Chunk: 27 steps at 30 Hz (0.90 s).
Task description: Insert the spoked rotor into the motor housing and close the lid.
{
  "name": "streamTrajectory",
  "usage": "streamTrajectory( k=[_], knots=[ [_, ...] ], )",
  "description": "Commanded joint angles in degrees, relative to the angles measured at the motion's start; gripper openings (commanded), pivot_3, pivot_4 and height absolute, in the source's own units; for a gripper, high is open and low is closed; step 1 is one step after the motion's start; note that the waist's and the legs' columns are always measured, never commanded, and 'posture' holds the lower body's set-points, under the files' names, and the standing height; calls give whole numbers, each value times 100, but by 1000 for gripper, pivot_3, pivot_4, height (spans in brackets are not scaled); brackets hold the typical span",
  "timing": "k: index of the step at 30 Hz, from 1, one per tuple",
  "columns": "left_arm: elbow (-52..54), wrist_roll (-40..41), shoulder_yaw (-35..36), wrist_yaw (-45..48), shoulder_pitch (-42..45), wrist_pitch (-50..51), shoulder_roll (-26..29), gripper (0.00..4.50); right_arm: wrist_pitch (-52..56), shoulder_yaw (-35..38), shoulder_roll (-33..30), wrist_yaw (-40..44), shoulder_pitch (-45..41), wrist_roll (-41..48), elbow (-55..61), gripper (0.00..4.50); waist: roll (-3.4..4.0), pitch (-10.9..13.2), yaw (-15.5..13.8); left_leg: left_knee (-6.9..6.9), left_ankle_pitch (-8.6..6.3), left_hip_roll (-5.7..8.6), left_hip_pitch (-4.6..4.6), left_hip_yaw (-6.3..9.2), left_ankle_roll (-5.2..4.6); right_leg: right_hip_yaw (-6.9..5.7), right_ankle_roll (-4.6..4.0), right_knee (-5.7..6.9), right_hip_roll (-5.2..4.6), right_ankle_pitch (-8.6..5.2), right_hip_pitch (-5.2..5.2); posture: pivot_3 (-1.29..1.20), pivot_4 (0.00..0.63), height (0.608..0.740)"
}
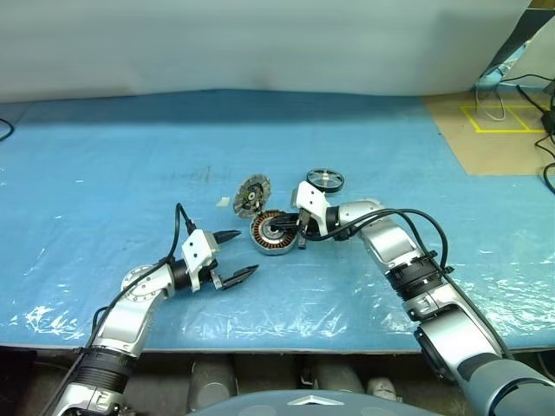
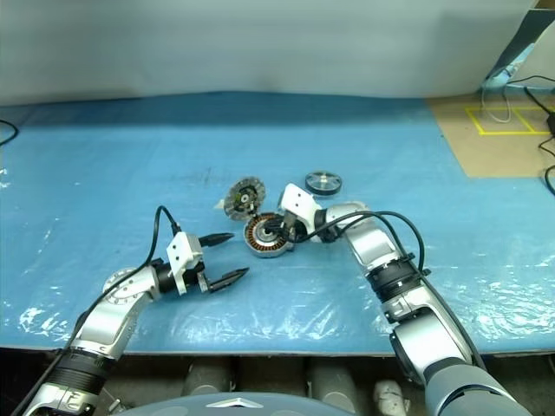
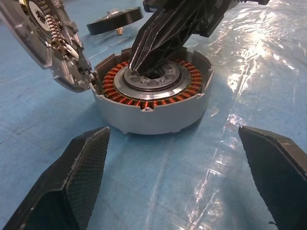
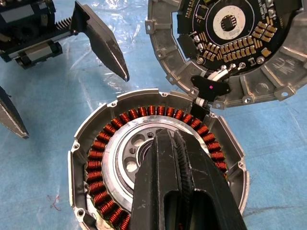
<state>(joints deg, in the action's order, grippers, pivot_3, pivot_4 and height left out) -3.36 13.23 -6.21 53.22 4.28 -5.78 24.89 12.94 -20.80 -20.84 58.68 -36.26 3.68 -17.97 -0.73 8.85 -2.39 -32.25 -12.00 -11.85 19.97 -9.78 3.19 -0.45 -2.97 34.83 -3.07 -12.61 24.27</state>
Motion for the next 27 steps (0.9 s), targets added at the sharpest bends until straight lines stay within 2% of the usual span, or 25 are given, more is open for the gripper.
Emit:
streamTrajectory(
  k=[1, 6, 9, 15, 27],
  knots=[
    [204, 49, 74, -22, 17, -77, 46, 4500, -135, -220, -69, -42, -5, -389, -226, 45, 0, 0, 2, -1, 0, 0, -3, 0, 0, 0, 0, 1, 0, 0, -4, 0, 150, 740],
    [-42, -4, 44, -15, 110, -214, -18, 4500, 228, -534, -172, 37, 166, -739, -443, 45, 0, -2, 0, -1, -10, 0, -28, 0, -16, 1, -1, 1, -1, 0, -42, 0, 150, 740],
    [-103, -22, 27, -7, 121, -272, -46, 4500, 644, -578, -132, -28, 307, -776, -527, 45, 1, -4, -8, 7, -12, -2, -77, 0, -20, 2, 1, -6, -4, -3, -92, 0, 150, 740],
    [-100, -26, 26, 10, 122, -292, -48, 4500, 1447, -309, 31, -131, 474, -469, -621, 45, -3, -48, -20, 11, -13, -3, -109, 1, -20, 8, 35, -10, -11, -23, -124, 0, 150, 740],
    [184, 20, 45, -34, 169, -52, -14, 4500, 2707, 208, 236, -704, 361, -103, -425, 45, 6, -81, -17, 19, -13, -2, -112, 3, -20, 15, 48, -10, -12, -31, -119, 0, 150, 740]
  ],
)
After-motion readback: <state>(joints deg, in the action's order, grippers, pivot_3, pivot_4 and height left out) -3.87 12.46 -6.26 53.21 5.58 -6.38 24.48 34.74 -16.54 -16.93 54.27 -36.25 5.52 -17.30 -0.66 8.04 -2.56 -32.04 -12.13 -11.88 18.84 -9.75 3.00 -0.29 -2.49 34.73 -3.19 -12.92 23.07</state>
